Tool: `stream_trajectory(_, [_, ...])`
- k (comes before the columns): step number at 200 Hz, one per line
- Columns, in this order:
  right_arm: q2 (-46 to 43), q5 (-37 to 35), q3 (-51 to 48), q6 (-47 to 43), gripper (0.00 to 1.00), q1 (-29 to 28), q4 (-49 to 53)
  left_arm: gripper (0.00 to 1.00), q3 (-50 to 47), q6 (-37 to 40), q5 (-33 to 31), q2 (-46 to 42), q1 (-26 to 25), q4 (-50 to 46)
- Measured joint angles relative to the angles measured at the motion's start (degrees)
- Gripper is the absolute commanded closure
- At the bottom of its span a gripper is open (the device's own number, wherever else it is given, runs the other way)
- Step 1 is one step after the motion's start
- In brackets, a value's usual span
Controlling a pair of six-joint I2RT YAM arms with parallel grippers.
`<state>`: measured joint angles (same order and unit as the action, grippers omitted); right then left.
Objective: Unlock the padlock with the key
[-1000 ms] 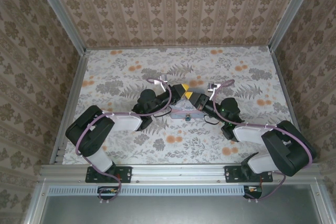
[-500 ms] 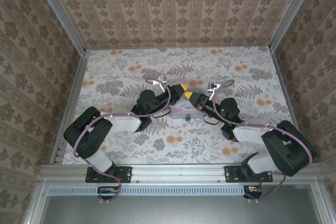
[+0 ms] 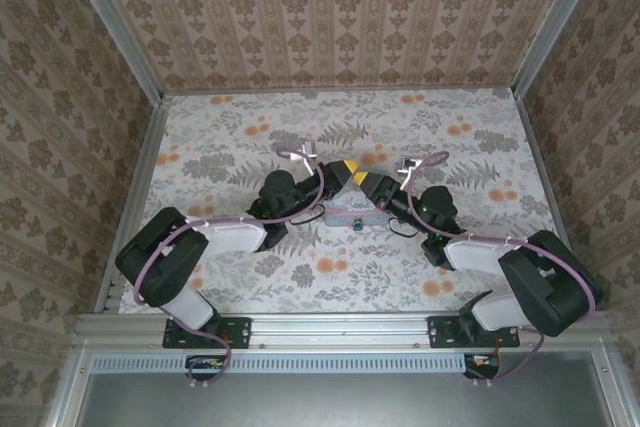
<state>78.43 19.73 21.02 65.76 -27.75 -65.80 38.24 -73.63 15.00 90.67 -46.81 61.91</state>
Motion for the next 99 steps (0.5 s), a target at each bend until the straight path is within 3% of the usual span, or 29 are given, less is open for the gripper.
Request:
stream_trajectory(51, [-2.29,0.13,0.00,-1.11,0.69,1.16,0.48,1.00,0.00,0.17,0.00,-0.11,-0.04,-0.02])
stream_trajectory(99, [-3.10,1.36,0.00,-1.36,0.70,1.36,1.01,1.00,0.00,0.39,0.02,-0.17,-0.04,-0.68])
